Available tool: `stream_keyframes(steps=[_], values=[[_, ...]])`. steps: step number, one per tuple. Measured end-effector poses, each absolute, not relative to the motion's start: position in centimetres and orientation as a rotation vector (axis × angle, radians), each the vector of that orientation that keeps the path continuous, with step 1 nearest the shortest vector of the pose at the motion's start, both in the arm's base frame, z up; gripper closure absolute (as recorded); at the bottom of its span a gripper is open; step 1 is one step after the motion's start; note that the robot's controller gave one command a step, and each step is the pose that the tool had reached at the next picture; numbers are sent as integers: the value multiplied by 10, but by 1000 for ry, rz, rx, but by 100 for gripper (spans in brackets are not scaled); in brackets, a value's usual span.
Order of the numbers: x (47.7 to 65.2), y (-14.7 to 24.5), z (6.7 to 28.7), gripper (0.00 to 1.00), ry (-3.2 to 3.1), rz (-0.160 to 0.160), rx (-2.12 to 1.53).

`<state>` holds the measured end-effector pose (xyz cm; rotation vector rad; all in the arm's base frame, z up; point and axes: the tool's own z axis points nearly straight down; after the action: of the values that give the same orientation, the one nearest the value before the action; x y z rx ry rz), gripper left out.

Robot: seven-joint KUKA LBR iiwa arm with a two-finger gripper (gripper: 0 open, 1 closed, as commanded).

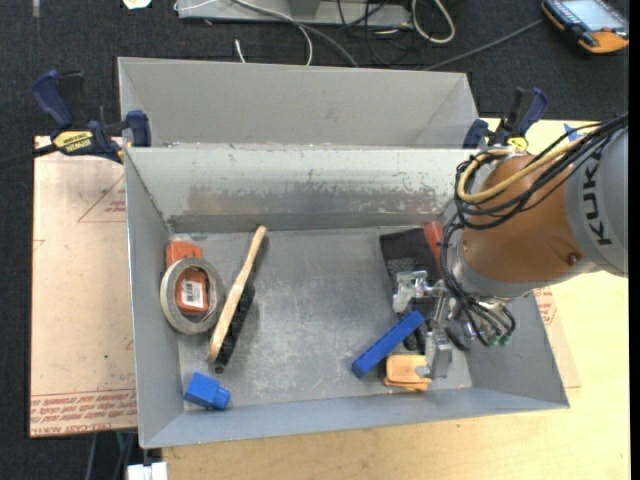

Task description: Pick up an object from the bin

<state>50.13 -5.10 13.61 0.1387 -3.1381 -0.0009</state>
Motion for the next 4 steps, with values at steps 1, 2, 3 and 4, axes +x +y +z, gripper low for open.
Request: stream_keyframes(steps=[1,2,3,4], values=[[517,-62,107,0,-3128,-3,322],[510,-58,118,0,-3142,-3,-15],[502,-56,73,100,-3078,-3,639],[502,-56,73,100,-3078,-3,638]])
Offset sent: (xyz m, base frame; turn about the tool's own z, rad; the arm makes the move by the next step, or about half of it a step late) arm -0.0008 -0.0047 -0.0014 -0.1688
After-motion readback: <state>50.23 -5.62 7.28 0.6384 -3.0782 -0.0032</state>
